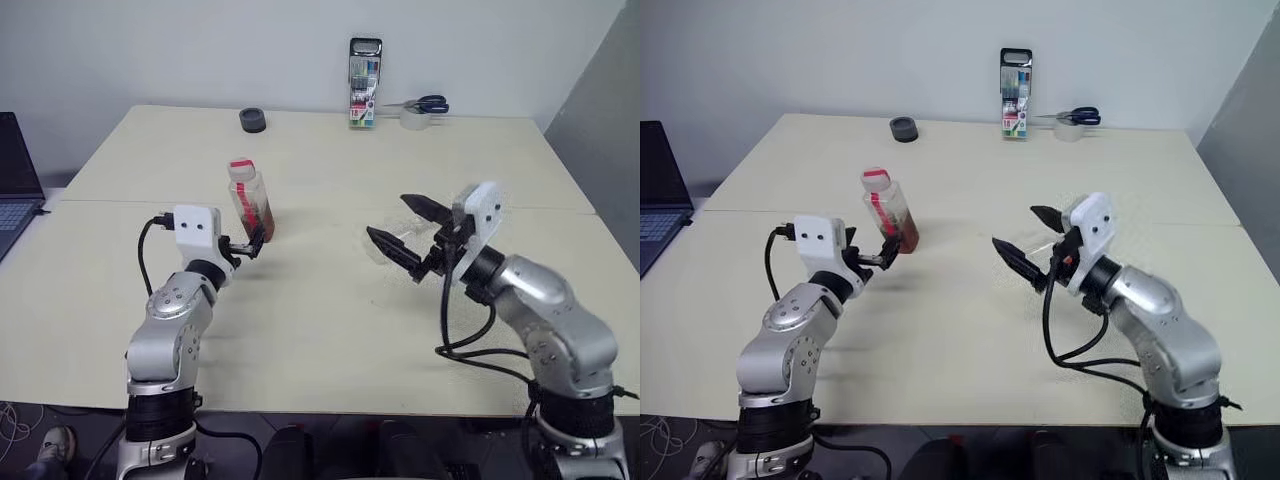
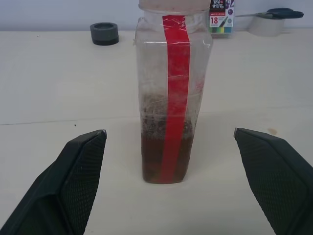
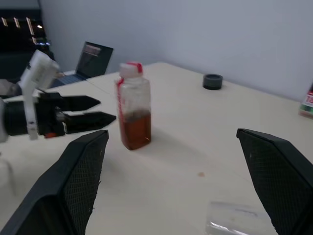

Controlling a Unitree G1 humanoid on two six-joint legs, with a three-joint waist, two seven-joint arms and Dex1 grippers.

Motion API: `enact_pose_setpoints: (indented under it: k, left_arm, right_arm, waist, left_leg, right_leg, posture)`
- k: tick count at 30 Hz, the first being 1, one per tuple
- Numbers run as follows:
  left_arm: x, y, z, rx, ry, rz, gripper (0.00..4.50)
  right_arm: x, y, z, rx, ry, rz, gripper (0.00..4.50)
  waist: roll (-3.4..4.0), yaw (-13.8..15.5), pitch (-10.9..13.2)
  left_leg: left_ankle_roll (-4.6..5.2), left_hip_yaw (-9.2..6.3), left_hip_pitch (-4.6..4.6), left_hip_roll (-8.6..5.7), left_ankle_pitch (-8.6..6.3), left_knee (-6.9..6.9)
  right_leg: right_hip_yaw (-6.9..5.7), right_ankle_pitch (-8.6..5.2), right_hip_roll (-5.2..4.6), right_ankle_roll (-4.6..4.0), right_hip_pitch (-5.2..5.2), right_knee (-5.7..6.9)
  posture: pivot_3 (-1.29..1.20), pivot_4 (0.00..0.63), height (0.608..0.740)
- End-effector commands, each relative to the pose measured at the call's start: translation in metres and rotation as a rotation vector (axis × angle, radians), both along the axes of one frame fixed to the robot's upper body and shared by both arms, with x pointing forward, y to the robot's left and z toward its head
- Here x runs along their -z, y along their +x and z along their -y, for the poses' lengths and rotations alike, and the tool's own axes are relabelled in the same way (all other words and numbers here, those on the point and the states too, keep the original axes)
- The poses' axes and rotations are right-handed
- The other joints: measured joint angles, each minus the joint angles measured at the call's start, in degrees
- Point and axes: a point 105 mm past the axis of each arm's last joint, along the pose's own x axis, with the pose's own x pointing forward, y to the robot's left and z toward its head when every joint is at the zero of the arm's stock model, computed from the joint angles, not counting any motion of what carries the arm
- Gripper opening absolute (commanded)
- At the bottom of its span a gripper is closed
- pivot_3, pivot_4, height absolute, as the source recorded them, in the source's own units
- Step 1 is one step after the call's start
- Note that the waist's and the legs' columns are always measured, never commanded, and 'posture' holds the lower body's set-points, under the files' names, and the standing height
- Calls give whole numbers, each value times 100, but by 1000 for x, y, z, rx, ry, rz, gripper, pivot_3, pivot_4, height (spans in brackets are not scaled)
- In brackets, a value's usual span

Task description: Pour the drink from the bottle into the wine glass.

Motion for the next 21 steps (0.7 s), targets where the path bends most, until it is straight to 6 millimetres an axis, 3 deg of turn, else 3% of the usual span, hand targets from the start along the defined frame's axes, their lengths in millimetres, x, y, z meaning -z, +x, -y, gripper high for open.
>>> enact_pose_setpoints:
  k: [1, 7, 21]
  left_arm:
    - [-17, 6, 6, 15, 46, 63, 4462]
    - [-37, 21, 12, 34, 56, 103, 4462]
    - [-38, 47, 13, 50, 51, 117, 4462]
  right_arm:
    - [-7, -5, -2, -42, -3, 19, 4500]
    - [-6, -2, -2, -24, -12, 24, 4500]
    - [-7, -4, 1, 5, -7, 26, 4500]
  waist:
    - [0, 5, 0]
    - [0, 13, 0]
    - [0, 15, 0]
  left_leg:
    - [0, 0, 0, 0, 0, 0]
    - [-1, 1, -4, -1, 0, 2]
    - [-4, 1, -6, -1, 2, 2]
  right_leg:
    - [0, 0, 0, 0, 0, 0]
    - [-1, 0, -1, 0, -2, 0]
    - [-1, 0, -2, 0, -4, -1]
  posture:
    - [0, 150, 740]
    - [0, 150, 740]
    - [0, 150, 740]
